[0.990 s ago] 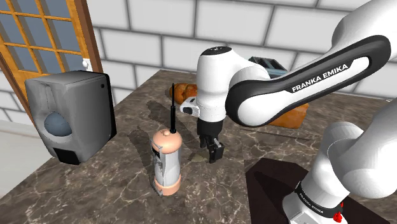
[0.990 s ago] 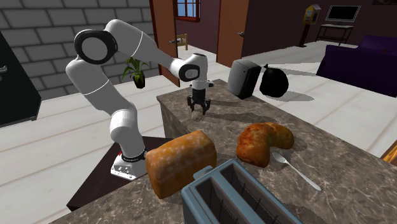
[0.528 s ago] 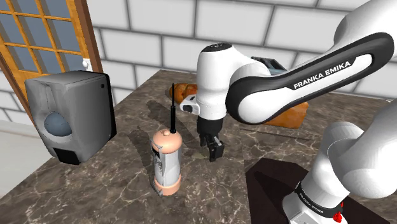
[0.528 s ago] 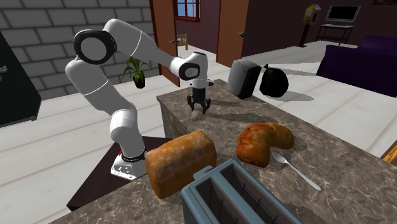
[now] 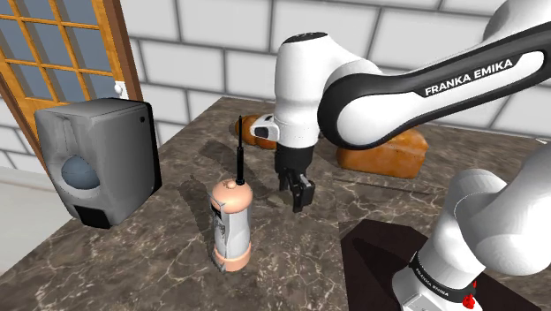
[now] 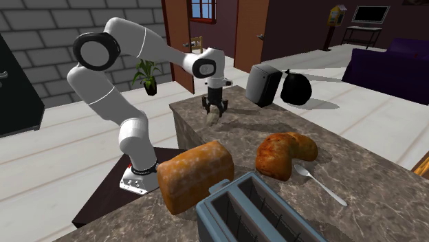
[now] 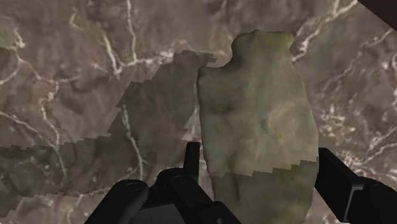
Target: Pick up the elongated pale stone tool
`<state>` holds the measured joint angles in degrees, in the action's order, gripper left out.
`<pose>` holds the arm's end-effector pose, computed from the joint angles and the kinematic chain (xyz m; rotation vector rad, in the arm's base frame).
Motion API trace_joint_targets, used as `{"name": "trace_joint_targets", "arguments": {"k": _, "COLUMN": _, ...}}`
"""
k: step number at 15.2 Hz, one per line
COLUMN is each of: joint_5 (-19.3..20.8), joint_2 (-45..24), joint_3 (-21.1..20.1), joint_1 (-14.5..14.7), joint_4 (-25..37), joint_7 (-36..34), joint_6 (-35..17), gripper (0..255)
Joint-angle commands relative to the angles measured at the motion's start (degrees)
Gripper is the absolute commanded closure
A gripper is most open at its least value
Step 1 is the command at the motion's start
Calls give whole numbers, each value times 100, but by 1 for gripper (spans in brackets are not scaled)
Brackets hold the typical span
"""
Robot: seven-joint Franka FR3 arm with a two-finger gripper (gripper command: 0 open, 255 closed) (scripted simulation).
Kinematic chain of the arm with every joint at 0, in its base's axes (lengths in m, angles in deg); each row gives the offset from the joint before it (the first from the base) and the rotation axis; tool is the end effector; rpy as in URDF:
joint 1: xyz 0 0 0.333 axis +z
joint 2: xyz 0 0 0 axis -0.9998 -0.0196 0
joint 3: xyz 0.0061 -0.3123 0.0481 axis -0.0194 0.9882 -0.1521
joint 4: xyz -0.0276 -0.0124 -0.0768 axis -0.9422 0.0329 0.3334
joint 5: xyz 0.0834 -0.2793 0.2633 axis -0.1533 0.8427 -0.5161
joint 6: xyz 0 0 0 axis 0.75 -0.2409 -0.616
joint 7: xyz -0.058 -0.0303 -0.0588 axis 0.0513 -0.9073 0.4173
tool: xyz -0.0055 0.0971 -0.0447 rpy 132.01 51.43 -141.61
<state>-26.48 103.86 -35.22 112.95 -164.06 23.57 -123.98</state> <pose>0.3186 0.2709 0.4350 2.4938 1.8234 -0.0837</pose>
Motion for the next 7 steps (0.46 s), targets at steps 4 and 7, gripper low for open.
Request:
{"name": "trace_joint_targets", "arguments": {"k": 4, "joint_5": -5, "joint_2": 128, "joint_3": 37, "joint_1": 2, "joint_4": 295, "joint_7": 25, "joint_6": 422, "gripper": 255}}
{"name": "trace_joint_targets", "arguments": {"k": 7, "joint_5": -5, "joint_2": 151, "joint_3": 46, "joint_1": 1, "joint_4": 365, "joint_7": 31, "joint_6": 516, "gripper": 255}}
